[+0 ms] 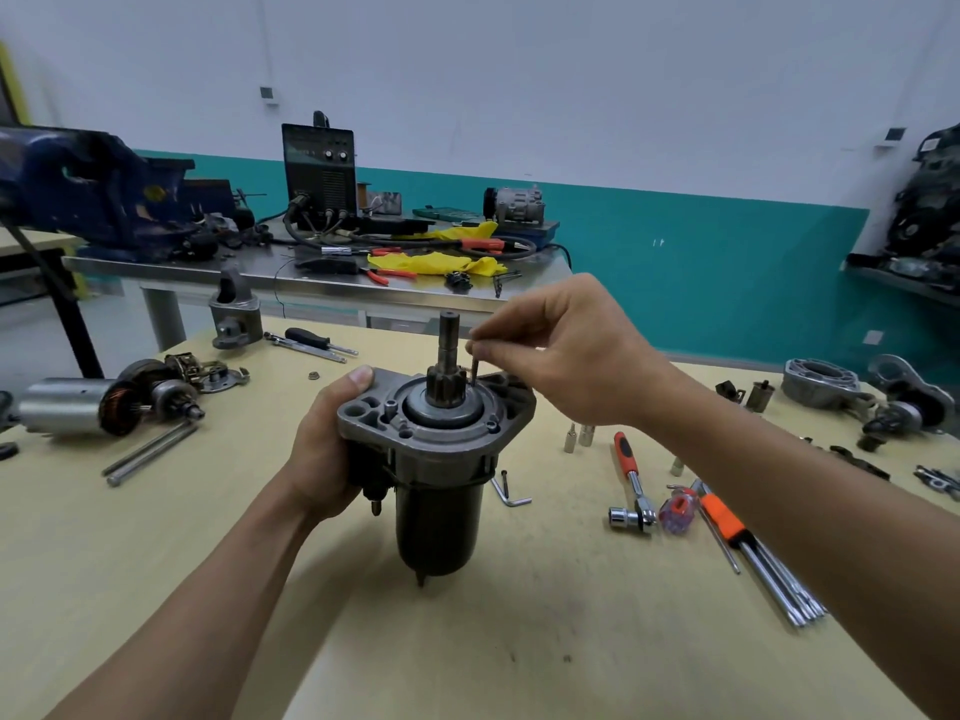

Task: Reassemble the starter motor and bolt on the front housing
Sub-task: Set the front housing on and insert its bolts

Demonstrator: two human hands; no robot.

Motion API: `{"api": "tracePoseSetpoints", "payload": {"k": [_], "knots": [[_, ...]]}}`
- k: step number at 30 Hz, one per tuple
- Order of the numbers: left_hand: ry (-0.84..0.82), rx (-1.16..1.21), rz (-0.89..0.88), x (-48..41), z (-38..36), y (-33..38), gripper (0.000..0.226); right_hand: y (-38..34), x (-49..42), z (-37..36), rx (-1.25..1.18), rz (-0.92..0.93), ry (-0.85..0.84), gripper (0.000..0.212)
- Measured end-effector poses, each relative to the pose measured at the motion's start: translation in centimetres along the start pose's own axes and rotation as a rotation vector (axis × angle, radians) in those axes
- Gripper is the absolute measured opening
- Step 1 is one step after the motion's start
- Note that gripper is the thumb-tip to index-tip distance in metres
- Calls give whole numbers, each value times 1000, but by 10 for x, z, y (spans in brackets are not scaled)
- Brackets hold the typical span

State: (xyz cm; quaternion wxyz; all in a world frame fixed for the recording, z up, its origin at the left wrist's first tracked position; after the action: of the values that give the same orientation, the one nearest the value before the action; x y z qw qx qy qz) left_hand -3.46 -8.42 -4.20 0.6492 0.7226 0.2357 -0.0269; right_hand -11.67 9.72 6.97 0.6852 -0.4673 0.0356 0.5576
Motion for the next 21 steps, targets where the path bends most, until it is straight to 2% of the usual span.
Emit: {"api": "tracePoseSetpoints", "payload": {"k": [3, 12, 21], "knots": [[-11, -3, 5, 0, -2, 1, 54, -4, -5, 7, -148, 54, 76, 17], [-98, -31, -57, 1, -12, 8, 57, 3, 10, 14, -208, 47, 53, 18], [-72, -27, -118, 0, -14, 9, 42, 7, 33, 2, -32, 126, 83, 15]]}}
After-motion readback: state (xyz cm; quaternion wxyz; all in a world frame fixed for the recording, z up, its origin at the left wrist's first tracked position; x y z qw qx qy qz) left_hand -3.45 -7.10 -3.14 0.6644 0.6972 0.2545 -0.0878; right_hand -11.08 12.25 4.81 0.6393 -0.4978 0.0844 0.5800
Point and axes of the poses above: each hand's wrist, its own x-axis away from the middle knuckle, its own z-axis out of the back of the hand, y = z × x, the point moved 3 cm from there along -x, towards the middle knuckle, and after that the axes turned 6 degrees about -x, right-handed, at the moved point
